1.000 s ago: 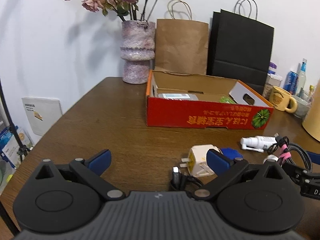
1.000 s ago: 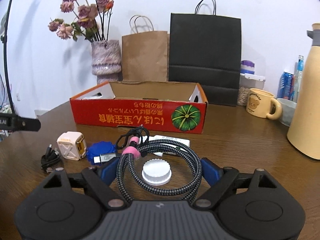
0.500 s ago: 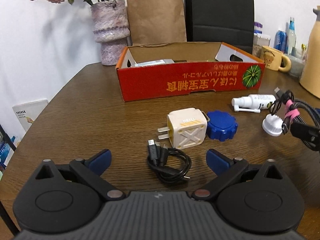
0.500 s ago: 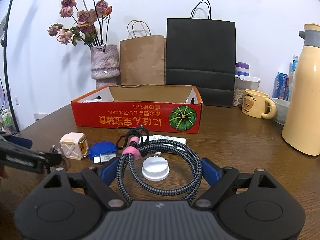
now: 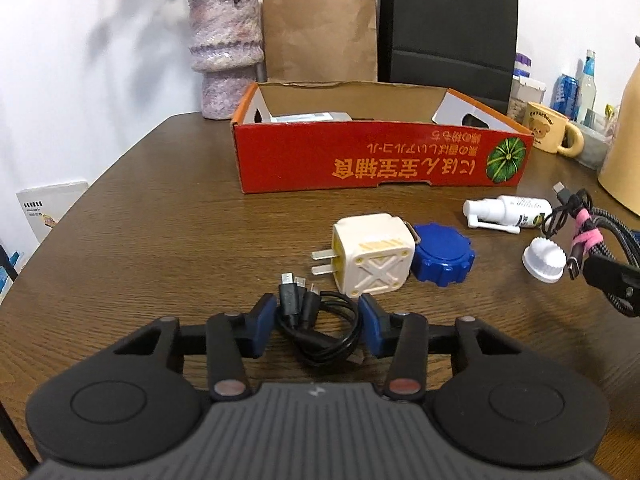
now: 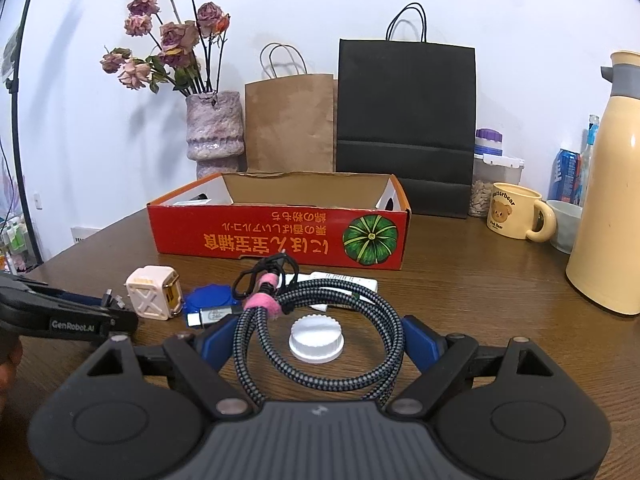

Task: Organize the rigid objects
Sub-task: 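Grasp the black USB cables with the left gripper while the right gripper grasps the braided cable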

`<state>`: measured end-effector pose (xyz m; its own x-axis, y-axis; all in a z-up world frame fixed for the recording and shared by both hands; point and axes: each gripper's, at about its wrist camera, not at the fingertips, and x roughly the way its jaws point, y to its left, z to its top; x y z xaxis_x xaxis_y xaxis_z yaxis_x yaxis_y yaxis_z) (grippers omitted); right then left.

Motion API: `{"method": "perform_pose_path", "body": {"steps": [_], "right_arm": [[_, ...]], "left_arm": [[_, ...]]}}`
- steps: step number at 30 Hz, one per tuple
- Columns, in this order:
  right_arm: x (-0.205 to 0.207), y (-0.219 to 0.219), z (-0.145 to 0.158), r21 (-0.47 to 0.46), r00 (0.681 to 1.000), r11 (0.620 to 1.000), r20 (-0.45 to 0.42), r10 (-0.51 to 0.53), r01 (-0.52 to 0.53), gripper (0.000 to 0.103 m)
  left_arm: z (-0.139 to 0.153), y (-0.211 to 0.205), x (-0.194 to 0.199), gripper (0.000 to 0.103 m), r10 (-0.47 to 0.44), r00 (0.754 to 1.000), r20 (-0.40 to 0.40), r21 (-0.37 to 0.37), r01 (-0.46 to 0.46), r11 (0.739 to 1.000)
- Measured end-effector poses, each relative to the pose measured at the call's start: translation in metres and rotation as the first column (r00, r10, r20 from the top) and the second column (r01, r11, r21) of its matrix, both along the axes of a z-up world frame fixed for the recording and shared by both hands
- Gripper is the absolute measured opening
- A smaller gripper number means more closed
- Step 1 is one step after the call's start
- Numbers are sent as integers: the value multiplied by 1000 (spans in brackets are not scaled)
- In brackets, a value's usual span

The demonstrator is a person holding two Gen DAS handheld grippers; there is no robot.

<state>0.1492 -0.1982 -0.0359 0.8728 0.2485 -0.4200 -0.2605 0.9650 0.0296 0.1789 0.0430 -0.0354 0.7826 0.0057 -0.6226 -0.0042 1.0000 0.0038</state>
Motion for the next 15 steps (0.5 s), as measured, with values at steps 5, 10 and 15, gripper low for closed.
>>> {"method": "perform_pose_path", "body": {"steps": [5, 10, 15], "right_arm": [[0, 0, 0, -2, 1000, 1000, 1, 0, 0, 86], [0, -1, 0, -2, 1000, 1000, 4, -2, 2, 86], [-1, 0, 1, -4, 1000, 1000, 15, -4, 5, 86]], "left_arm": [[3, 3, -2, 43, 13, 1000, 15, -9, -13, 1000], [8, 2, -8, 42, 20, 999, 42, -6, -19, 1000], [11, -1, -16, 41, 20, 998, 66, -6, -19, 1000]]}}
